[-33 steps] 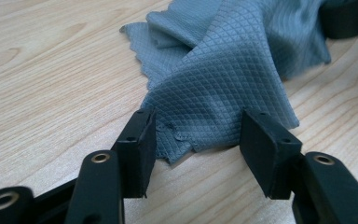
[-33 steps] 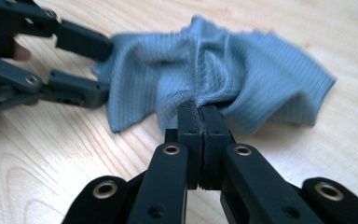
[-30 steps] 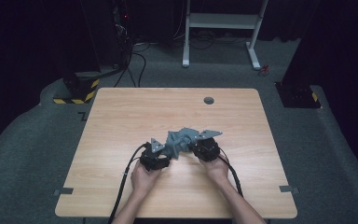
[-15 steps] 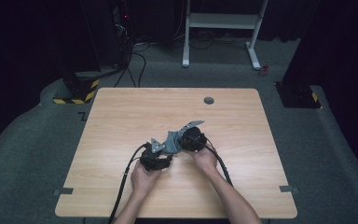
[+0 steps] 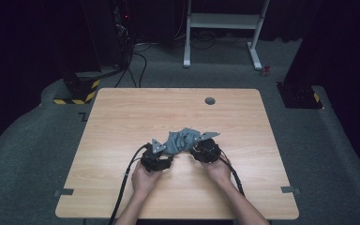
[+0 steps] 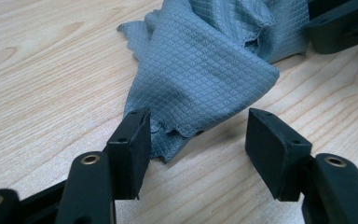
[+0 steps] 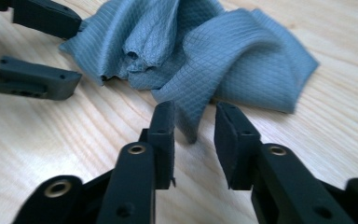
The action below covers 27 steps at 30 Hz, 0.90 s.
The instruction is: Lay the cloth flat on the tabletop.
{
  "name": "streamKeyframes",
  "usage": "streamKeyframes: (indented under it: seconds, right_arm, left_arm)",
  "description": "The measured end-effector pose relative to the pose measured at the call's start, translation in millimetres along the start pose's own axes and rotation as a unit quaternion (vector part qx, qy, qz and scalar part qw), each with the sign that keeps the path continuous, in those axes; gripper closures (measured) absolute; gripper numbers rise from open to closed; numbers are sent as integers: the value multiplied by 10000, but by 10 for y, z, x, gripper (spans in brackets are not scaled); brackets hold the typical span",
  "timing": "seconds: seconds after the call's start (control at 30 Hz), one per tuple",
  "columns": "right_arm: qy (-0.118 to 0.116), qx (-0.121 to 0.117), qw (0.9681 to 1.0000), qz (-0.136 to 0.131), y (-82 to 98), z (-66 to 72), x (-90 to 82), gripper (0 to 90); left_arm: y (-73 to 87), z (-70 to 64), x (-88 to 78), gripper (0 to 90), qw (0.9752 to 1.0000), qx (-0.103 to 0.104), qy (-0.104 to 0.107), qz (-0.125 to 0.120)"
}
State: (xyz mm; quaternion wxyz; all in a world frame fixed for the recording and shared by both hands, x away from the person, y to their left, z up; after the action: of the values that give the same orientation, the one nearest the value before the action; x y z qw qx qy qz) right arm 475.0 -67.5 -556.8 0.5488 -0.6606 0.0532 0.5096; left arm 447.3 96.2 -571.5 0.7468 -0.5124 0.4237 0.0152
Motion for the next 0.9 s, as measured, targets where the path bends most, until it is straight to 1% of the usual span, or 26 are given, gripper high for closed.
streamKeyframes:
  seconds: [0.07,0.1,0.13,0.2,0.27,0.3,0.33,0.37,0.4,0.43,0.47,0.5,0.53,0.57,0.6,0.63,0.67,0.7,0.73,0.8,0.83,0.87,0.9]
  right_arm:
    - [-75,3,10000,43,-14,10,39,817]
    - [-141,0,9999,9,-36,16,30,867]
    - [-216,57,9997,-14,-61,28,-4,887]
    - [-332,71,9993,-154,-139,33,-96,893]
    - [-330,60,9991,-269,-220,27,-192,893]
    - [-360,121,9986,-359,-282,19,-261,893]
    - [-370,161,9985,-376,-329,5,-303,893]
    - [-328,146,9984,-443,-382,-16,-328,892]
    - [-284,208,9983,-454,-410,-27,-340,891]
    - [-234,257,9986,-401,-441,-52,-327,889]
    - [-105,300,9993,-218,-458,-100,-256,882]
    - [79,342,9994,-47,-450,-148,-173,870]
    - [179,401,9989,154,-426,-193,-85,852]
    - [243,463,9982,297,-400,-227,-16,826]
    - [296,446,9981,291,-388,-250,18,798]
    - [288,456,9983,222,-379,-253,12,778]
    - [231,504,9984,93,-371,-240,-21,757]
    - [207,459,9987,-36,-360,-231,-74,742]
    - [232,376,9989,-186,-338,-213,-161,737]
    - [213,273,9987,-377,-294,-188,-285,731]
    - [161,204,9986,-454,-266,-172,-345,729]
    - [88,184,9985,-510,-234,-144,-389,723]
    - [22,140,9986,-507,-204,-117,-407,714]
  left_arm:
    - [0,0,0,410,10000,2,-1,-2]
    - [1,0,-1,409,10000,8,0,3]
    - [1,-1,-1,408,10000,7,2,3]
    - [1,-2,-1,407,10000,8,2,3]
    - [1,-4,-1,405,10000,-1,11,5]
    - [1,-5,-1,405,10000,-2,12,5]
    - [1,-4,-1,404,10000,-3,13,6]
    - [1,-4,-1,405,10000,-4,13,5]
    - [1,-4,-1,405,10000,-5,14,3]
    - [1,-4,-1,404,10000,-7,16,3]
    - [1,-2,-1,405,10000,4,11,2]
    - [2,-4,-1,405,10000,-3,14,5]
    - [2,-3,-2,404,10000,10,15,11]
    - [2,-1,-2,403,10000,24,11,10]
    - [3,-1,-3,402,10000,32,11,13]
    - [3,2,-4,402,10000,52,0,14]
    - [2,1,-3,402,10000,44,1,9]
    - [3,-5,-3,402,10000,23,18,11]
    - [2,-4,-3,402,10000,25,12,8]
    - [2,-3,-3,402,10000,28,9,9]
    - [2,-1,-2,403,10000,26,3,8]
    - [2,-3,-2,405,10000,11,6,4]
    - [2,-3,-2,405,10000,13,5,4]
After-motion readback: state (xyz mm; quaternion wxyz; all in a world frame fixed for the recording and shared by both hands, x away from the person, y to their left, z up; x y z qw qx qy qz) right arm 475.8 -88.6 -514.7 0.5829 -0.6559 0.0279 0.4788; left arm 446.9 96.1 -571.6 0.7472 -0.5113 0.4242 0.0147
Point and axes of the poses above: each handheld gripper's, and its own axes: x roughly forward along the jaws, y roughly out of its underside, z roughly to its left, the point moved 7 cm from there along x, roughly forward along the jaws, and after that the axes turned 8 degrees about x, right-handed, at the moved point
